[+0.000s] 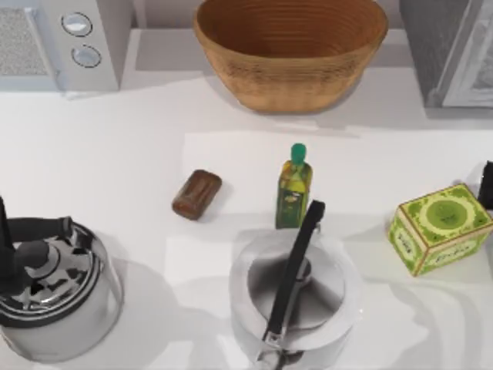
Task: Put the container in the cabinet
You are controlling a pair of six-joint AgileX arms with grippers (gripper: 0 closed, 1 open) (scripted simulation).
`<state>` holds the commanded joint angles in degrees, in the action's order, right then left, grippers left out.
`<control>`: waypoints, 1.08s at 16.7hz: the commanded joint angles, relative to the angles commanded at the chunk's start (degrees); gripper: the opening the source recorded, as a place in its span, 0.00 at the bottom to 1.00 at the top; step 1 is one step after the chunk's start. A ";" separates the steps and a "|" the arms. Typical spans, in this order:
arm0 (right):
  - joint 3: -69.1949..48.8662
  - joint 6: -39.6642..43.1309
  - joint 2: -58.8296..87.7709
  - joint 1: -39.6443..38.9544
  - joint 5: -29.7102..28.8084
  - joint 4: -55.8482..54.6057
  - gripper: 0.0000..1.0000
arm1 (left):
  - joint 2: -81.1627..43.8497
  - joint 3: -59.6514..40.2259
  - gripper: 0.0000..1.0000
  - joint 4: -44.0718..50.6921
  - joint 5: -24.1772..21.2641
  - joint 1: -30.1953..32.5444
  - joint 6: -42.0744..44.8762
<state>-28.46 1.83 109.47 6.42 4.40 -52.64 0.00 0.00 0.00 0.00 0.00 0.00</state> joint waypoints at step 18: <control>0.00 0.00 0.00 0.00 0.00 0.00 0.00 | 0.00 0.00 1.00 0.00 0.00 0.00 0.00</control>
<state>-28.46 1.83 109.47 6.42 4.40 -52.64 0.00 0.00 0.00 0.00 0.00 0.00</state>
